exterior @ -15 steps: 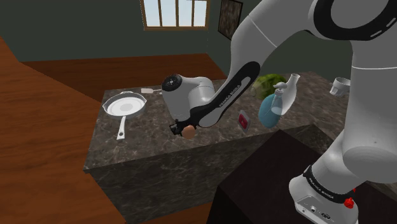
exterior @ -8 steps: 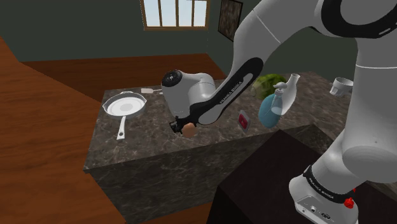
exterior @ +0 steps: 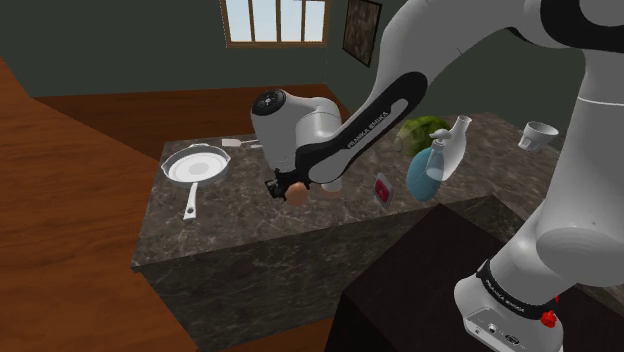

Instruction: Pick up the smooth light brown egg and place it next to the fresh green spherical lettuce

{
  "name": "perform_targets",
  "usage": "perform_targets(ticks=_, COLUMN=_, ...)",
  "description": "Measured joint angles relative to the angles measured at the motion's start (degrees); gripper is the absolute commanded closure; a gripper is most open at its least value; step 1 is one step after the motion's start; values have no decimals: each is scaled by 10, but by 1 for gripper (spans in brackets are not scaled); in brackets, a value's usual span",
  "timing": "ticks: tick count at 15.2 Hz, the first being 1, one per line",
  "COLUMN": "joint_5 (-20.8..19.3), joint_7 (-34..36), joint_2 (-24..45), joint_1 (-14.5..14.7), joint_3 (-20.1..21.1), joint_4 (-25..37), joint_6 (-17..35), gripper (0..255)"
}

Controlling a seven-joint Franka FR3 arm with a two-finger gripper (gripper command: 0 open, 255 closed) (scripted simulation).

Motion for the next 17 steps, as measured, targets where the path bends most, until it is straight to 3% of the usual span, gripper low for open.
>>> perform_targets(ticks=17, joint_5=91, joint_7=-84, joint_2=-95, joint_1=-19, joint_3=30, joint_4=18, joint_6=-83, gripper=255)
